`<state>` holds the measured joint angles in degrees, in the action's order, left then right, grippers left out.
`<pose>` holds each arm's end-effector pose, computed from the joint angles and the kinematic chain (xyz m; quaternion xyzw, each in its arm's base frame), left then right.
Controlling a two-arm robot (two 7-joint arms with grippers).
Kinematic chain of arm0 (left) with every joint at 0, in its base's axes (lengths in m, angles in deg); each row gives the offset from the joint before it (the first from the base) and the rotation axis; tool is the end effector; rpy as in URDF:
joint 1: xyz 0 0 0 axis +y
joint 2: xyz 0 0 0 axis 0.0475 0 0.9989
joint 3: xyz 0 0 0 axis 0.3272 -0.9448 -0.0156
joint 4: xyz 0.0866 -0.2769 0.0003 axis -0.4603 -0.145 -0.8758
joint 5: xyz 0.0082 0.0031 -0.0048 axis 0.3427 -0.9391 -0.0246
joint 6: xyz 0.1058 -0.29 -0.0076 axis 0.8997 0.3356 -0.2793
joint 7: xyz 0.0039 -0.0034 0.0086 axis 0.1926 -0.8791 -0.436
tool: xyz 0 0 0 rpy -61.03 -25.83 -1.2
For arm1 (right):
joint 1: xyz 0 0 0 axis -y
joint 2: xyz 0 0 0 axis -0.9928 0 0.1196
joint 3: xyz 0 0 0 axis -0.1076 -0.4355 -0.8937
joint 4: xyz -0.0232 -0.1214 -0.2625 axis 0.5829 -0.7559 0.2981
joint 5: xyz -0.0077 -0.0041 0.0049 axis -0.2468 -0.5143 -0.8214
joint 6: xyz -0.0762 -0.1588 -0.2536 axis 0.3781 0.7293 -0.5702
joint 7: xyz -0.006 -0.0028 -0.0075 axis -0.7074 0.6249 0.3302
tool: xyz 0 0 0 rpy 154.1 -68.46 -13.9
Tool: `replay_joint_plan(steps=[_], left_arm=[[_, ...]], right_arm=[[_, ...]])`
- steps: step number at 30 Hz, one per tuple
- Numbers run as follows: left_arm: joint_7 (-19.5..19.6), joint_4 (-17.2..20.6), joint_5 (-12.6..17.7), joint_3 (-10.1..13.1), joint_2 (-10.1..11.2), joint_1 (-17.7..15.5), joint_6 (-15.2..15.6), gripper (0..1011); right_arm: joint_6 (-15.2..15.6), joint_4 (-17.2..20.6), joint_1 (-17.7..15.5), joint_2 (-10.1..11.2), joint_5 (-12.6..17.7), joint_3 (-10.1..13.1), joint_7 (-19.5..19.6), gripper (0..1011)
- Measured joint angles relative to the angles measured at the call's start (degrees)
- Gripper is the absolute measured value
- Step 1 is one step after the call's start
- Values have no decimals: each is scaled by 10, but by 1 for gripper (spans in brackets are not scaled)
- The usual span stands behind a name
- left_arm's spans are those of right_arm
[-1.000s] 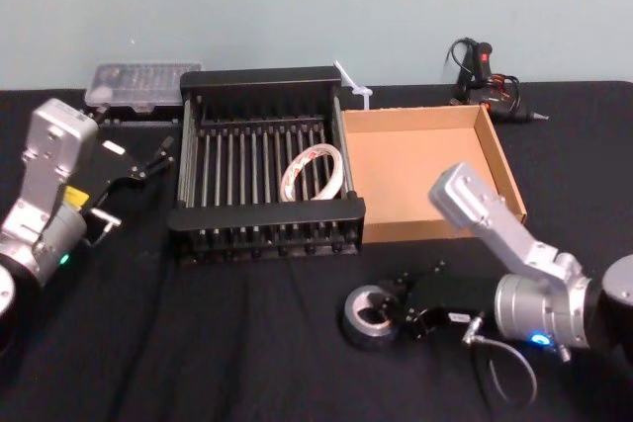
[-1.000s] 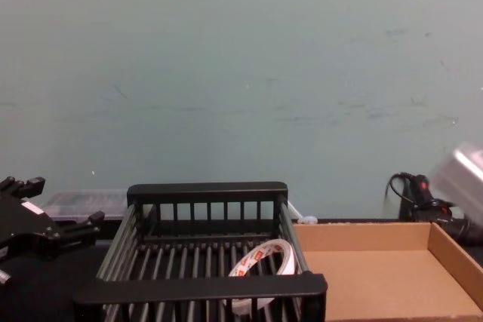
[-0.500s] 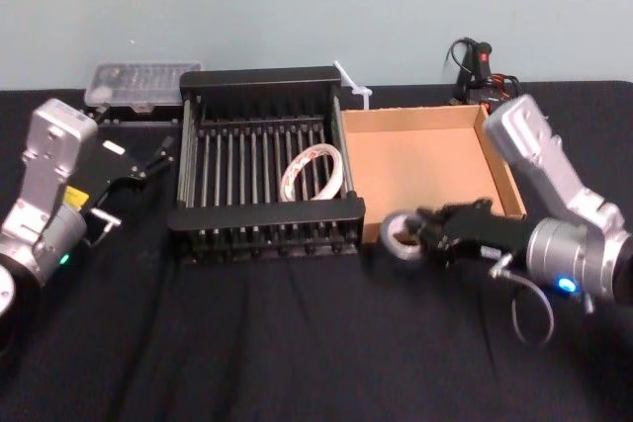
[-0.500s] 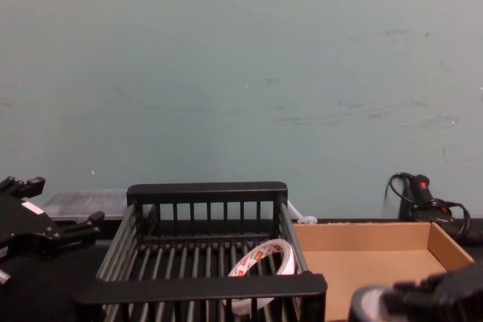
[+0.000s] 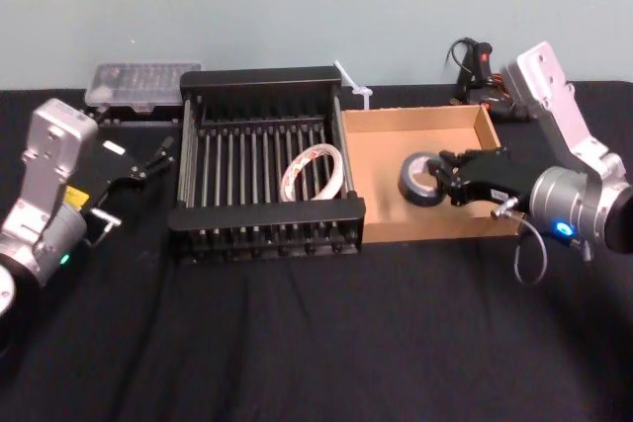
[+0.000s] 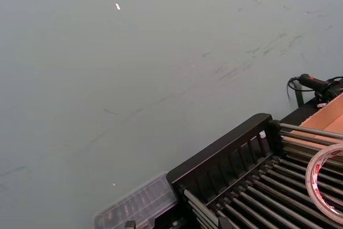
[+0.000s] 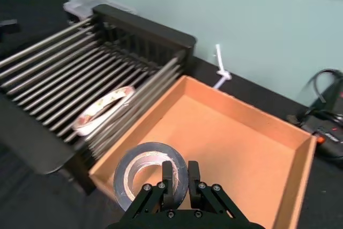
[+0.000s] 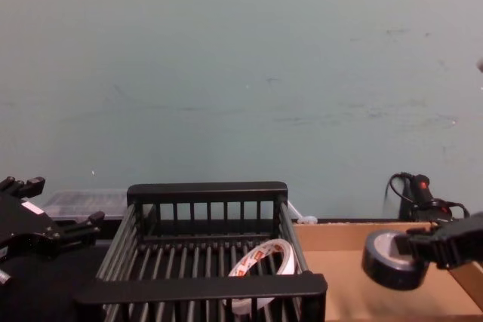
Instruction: Pick up the white tape and place it into the black box , Pick up the silver tape and place it into the brown box.
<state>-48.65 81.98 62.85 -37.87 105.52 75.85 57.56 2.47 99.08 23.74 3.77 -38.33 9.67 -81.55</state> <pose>0.3581 0.0826 -0.3023 0.1415 -0.1325 0.5799 0.7913 0.3841 -0.0394 -0.2323 -0.2128 0.0717 -0.4477 0.8655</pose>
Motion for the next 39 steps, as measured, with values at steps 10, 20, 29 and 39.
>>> replay_joint_plan(steps=[10, 20, 29, 39], left_arm=[[0, 0, 0, 0, 0, 0, 0, 1001], [0, 0, 0, 0, 0, 0, 0, 1001], [0, 0, 0, 0, 0, 0, 0, 1001], [0, 0, 0, 0, 0, 0, 0, 1001]], right_arm=[[8, -44, 26, -26, -23, 7, 15, 171], [8, -46, 27, -28, -25, 9, 16, 171], [8, -45, 27, -27, -25, 8, 16, 171], [8, -44, 27, -27, -24, 7, 15, 381]])
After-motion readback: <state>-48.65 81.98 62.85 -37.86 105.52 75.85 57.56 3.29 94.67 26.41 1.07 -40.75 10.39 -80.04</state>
